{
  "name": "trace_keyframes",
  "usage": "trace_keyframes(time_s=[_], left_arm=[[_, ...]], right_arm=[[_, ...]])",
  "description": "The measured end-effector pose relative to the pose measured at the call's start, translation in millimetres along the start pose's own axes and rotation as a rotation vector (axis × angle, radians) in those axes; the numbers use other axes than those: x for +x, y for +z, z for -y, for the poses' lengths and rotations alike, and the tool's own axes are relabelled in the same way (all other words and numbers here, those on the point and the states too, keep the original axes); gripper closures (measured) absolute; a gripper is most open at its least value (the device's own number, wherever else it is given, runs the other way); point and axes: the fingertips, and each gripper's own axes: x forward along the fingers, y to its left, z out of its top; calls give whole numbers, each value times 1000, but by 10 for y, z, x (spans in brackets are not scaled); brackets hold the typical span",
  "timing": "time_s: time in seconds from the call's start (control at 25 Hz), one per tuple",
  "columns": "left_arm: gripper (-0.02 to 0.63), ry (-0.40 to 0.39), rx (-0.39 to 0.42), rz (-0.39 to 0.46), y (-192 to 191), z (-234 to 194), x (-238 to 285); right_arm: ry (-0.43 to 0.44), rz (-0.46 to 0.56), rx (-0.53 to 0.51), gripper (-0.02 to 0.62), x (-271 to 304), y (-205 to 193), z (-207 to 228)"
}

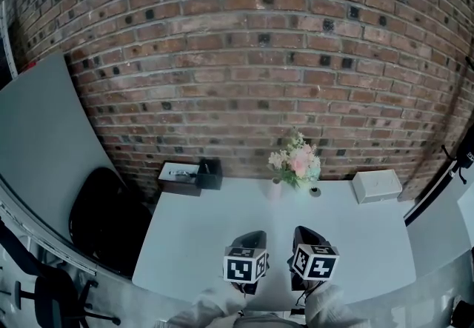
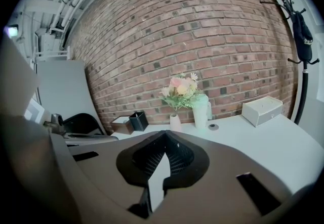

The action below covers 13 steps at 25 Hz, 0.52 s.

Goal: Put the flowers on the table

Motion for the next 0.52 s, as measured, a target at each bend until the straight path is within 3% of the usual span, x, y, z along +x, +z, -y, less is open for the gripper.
trace_keyframes(time_s=[0.52], left_arm=[[598,-4,13,-2,4,-22,1]], right_arm=[[-8,-10,-10,571,7,-29,-15]])
